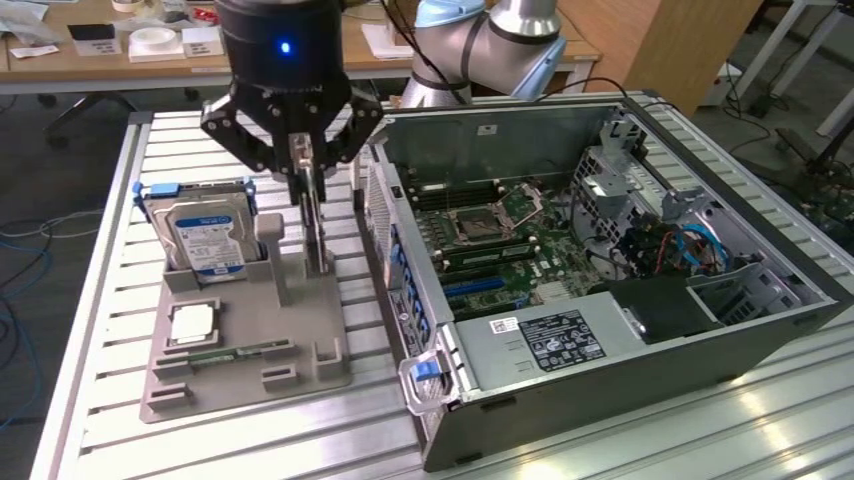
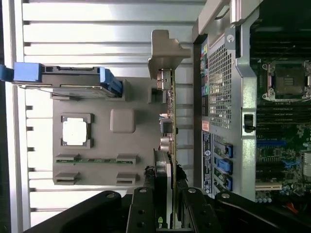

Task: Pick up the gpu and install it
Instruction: 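Pick up the gpu and move the gpu toward the slot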

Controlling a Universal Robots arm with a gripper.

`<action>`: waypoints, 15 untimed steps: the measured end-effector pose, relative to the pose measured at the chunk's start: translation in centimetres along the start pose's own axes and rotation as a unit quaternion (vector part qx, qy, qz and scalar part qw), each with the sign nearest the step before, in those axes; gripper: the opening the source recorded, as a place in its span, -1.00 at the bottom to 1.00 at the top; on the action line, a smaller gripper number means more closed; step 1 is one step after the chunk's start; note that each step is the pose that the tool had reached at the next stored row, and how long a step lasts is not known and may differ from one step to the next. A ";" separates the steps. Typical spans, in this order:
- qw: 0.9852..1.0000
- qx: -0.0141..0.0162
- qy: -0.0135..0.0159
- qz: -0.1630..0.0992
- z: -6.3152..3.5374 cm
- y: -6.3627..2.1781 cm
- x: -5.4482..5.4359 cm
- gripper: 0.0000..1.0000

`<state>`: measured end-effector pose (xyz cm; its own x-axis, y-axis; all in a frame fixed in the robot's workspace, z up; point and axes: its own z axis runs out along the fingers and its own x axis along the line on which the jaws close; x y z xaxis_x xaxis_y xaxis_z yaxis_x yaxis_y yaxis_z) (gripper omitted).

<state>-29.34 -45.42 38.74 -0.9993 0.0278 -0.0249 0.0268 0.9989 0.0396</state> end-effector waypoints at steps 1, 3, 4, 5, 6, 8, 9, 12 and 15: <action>1.000 0.000 0.000 0.000 -0.46 0.02 0.0 -0.47; 1.000 0.000 0.000 0.000 -1.27 0.05 0.0 -0.47; 1.000 0.000 0.000 0.000 -1.64 0.07 0.0 -0.47; 1.000 0.000 0.000 0.000 -1.97 0.08 0.0 -0.47; 1.000 0.000 0.000 0.000 -2.22 0.09 -0.1 -0.47; 1.000 0.000 0.000 0.000 -2.60 0.10 -0.1 -0.47; 1.000 0.000 0.000 0.000 -2.84 0.11 -0.1 -0.47; 1.000 0.000 0.000 0.000 -3.54 0.14 -0.1 -0.47; 1.000 0.000 0.000 0.000 -3.62 0.14 -0.1 -0.47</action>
<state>-29.34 -45.42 42.36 -0.9993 0.0272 -0.0249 0.0262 0.9989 0.0397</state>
